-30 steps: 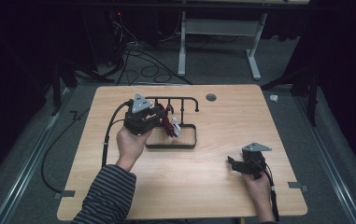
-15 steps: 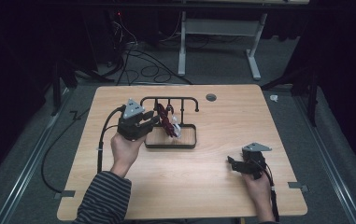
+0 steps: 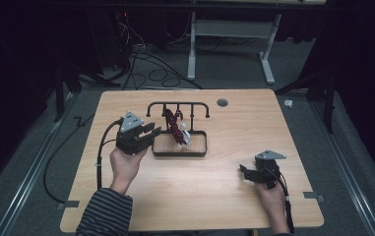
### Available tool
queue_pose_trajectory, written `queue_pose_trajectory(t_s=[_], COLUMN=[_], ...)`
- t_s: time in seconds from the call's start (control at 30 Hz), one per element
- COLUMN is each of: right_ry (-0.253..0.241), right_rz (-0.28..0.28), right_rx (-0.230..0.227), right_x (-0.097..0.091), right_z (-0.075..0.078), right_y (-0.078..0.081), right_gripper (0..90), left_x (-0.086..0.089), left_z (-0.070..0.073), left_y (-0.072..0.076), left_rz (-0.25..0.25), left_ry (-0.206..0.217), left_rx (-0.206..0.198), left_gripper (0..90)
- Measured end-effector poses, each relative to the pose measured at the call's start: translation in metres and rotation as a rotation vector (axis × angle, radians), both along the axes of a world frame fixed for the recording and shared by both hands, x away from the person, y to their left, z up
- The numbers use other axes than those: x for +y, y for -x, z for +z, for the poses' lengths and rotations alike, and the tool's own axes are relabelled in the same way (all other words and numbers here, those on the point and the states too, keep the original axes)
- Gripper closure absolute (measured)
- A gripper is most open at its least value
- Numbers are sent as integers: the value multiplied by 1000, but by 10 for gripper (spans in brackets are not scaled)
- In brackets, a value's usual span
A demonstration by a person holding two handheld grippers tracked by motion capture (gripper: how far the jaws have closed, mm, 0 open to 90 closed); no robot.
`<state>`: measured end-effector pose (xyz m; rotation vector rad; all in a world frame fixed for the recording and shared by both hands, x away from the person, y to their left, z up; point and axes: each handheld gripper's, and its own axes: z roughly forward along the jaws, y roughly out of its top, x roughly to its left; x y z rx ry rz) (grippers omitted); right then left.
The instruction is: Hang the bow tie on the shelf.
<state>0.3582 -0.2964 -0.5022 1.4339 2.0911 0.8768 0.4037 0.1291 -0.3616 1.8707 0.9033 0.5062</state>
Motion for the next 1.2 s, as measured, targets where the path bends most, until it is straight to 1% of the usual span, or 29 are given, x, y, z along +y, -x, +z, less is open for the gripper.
queue_pose_trajectory(t_s=[0.13, 0.23, 0.33, 0.8, 1.2], right_ry=[1, 1, 1, 0, 1], right_rz=[1, 1, 1, 0, 1], right_rx=[-1, -1, -1, 0, -1], right_x=[0, 0, 0, 0, 0], right_z=[0, 0, 0, 0, 0], right_y=[0, 0, 0, 0, 0], right_gripper=[295, 295, 294, 295, 295], left_x=[4, 6, 9, 17, 20], left_z=[-2, -2, -1, -5, -6], left_y=[2, 3, 5, 12, 18], left_rz=[6, 9, 14, 26, 30], left_ry=[3, 1, 9, 23, 30], left_rx=[4, 2, -1, 5, 3], left_gripper=[686, 684, 682, 677, 675])
